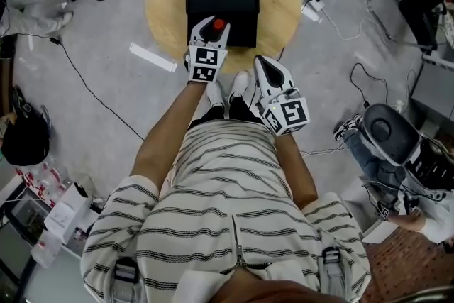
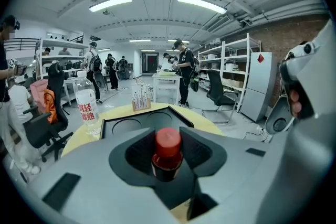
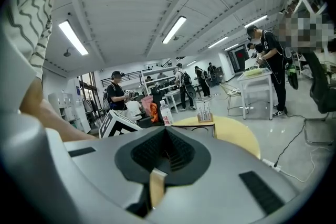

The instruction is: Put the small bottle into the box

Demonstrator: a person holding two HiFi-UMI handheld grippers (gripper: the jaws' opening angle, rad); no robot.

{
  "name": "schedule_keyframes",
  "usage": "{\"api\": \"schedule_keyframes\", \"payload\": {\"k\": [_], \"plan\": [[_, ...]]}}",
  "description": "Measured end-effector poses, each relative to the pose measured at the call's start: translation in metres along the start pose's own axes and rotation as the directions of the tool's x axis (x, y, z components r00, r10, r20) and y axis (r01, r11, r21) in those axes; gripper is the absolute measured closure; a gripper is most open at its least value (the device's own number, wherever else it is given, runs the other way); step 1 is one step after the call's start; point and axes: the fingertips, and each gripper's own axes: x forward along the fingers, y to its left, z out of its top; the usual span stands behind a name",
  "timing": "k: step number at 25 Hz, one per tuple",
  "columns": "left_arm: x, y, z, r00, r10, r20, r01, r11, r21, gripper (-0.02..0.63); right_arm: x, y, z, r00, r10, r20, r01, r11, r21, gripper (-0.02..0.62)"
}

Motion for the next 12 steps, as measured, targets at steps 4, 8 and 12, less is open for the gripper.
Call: {"api": "schedule_keyframes", "payload": {"k": [4, 8, 12], "plan": [[0.006, 0.002, -0.008, 1.000, 0.005, -0.020, -0.005, 1.000, -0.004, 0.451, 0.001, 0.000, -0.003, 1.000, 0.004, -0.006, -0.004, 1.000, 0.002, 0.578], [0.013, 0.003, -0.017, 0.999, 0.011, -0.045, -0.011, 1.000, -0.002, 0.449, 0.002, -0.003, -0.003, 1.000, -0.012, -0.011, 0.012, 1.000, -0.011, 0.578], [0.020, 0.005, -0.019, 0.999, 0.014, -0.042, -0.013, 1.000, 0.013, 0.449, 0.003, -0.008, -0.002, 0.999, -0.029, -0.020, 0.028, 0.999, -0.030, 0.578]]}}
